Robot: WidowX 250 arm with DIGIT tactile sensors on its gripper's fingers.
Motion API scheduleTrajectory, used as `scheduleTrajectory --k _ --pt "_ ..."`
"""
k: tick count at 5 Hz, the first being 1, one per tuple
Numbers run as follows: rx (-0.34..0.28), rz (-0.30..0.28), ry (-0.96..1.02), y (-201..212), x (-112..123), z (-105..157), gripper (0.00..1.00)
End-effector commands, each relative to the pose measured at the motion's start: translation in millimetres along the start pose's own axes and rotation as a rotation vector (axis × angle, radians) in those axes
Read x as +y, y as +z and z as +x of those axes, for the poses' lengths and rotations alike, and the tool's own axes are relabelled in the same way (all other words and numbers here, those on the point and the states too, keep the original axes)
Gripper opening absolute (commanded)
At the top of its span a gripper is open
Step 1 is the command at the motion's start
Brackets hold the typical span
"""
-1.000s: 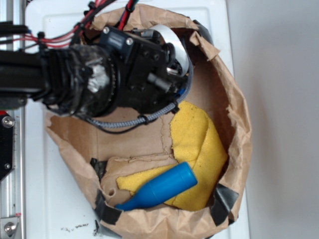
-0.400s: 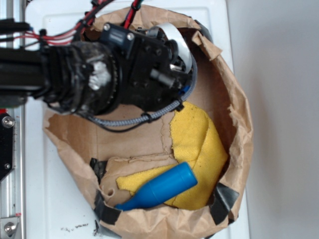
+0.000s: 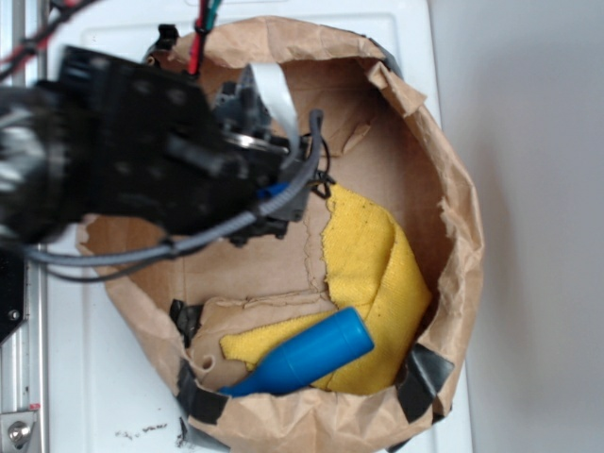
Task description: Grab the red paper.
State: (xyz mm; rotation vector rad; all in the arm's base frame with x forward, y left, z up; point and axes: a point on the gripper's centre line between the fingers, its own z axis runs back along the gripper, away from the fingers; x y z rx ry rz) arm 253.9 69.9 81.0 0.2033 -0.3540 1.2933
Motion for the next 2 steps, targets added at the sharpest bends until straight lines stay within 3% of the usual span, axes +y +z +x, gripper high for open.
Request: scheduleTrajectory --k 1,2 --pt "0.081 -0.084 -0.332 76 4 20 0.00" --pt "0.139 0.031 -0.500 99 -4 20 0.00"
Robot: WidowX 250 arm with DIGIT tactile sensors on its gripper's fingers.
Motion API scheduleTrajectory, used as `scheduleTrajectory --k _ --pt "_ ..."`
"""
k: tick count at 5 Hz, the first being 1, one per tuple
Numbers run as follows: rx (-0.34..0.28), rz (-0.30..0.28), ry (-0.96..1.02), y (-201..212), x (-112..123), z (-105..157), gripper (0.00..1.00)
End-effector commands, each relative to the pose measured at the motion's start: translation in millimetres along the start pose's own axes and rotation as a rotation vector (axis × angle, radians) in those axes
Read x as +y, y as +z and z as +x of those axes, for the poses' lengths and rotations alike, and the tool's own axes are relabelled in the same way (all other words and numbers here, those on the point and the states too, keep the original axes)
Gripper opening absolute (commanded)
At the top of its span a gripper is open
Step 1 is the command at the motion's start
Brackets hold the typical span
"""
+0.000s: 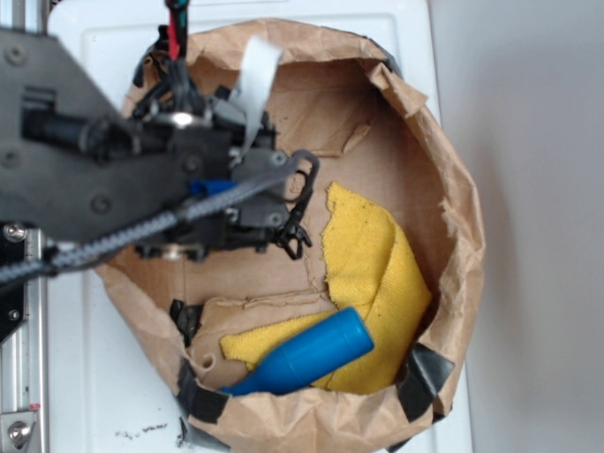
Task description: Grab the red paper.
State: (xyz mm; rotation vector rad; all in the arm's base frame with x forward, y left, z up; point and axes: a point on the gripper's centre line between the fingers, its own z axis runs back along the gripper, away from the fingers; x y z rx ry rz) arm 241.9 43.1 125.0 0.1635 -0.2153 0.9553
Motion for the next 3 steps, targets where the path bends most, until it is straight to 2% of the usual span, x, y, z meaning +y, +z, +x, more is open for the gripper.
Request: scheduleTrajectory --k 1,2,3 --pt "0.063 0.047 -0.215 67 3 22 0.00" --pt "0.078 0.015 -0.216 89 0 19 0.00" --pt "0.099 0.004 -0.170 94 -5 19 0.00"
